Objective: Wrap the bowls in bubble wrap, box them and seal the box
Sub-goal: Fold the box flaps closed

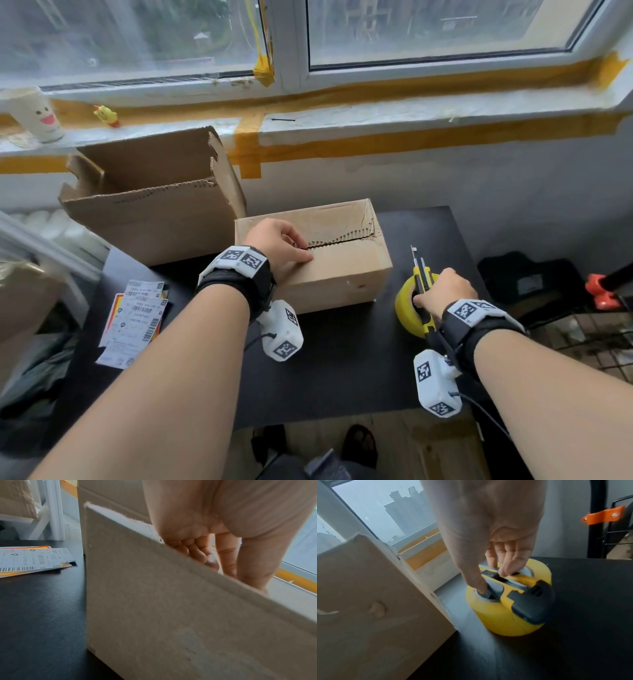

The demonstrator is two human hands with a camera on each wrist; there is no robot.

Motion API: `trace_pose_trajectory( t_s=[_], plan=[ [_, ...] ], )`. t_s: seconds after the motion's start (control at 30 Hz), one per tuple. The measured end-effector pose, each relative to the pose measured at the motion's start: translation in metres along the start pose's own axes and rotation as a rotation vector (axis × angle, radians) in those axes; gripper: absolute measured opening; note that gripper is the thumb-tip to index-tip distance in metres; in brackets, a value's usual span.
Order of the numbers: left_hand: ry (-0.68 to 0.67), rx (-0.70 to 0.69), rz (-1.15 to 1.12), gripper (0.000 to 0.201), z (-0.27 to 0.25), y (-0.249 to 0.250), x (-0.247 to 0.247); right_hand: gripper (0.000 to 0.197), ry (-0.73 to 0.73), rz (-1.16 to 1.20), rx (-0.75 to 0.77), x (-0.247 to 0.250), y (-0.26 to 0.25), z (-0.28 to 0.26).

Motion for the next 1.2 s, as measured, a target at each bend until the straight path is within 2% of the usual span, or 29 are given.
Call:
trace_pose_trajectory(
  t_s=[0.23,0.43,0.63,0.73,0.8,0.83,0.93,1.03,1.13,1.2],
  plan=[
    [0.009,0.014,-0.052,0.019,-0.001,-0.003,0.0,0.037,-0.026,0.027,0.152,0.002,-0.04,-0.001],
    [0.022,-0.001,-0.039,0.018,-0.002,-0.003,0.001,0.018,-0.014,0.015,0.145,-0.006,-0.047,0.004],
    [0.014,0.009,-0.047,0.019,0.001,-0.004,0.001,0.025,0.005,-0.007,0.039,-0.002,-0.025,0.003],
    [0.018,0.013,-0.054,0.02,0.003,-0.006,0.001,0.041,-0.058,0.024,0.023,-0.011,-0.021,0.006],
    [0.018,0.011,-0.055,0.02,0.003,-0.006,0.001,0.056,-0.09,-0.045,0.074,-0.021,-0.025,0.008],
    [0.016,0.009,-0.051,0.021,0.004,-0.006,0.001,0.057,-0.087,-0.097,0.106,-0.026,-0.028,0.009],
    [0.01,0.006,-0.04,0.021,0.003,-0.006,0.001,0.047,-0.054,-0.144,0.171,-0.028,-0.032,0.008],
    [0.005,0.005,-0.03,0.021,0.003,-0.004,0.002,0.045,-0.049,-0.156,0.162,-0.014,-0.034,0.002],
    [-0.008,0.007,0.021,0.019,0.001,0.001,0.003,0.032,-0.034,-0.002,0.064,0.015,-0.028,-0.002],
    [-0.022,0.019,0.048,0.018,-0.001,0.005,0.004,0.029,-0.003,0.126,0.015,0.04,-0.023,-0.003]
  ],
)
Point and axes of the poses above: each hand's wrist, its own z-axis towards the middle knuckle, its own x-axis out of the back of the hand, y = z × x, the point moved 8 cm from there along z, towards the middle knuckle, and after that the axes turned 9 degrees about -z, right-handed, at the moved point
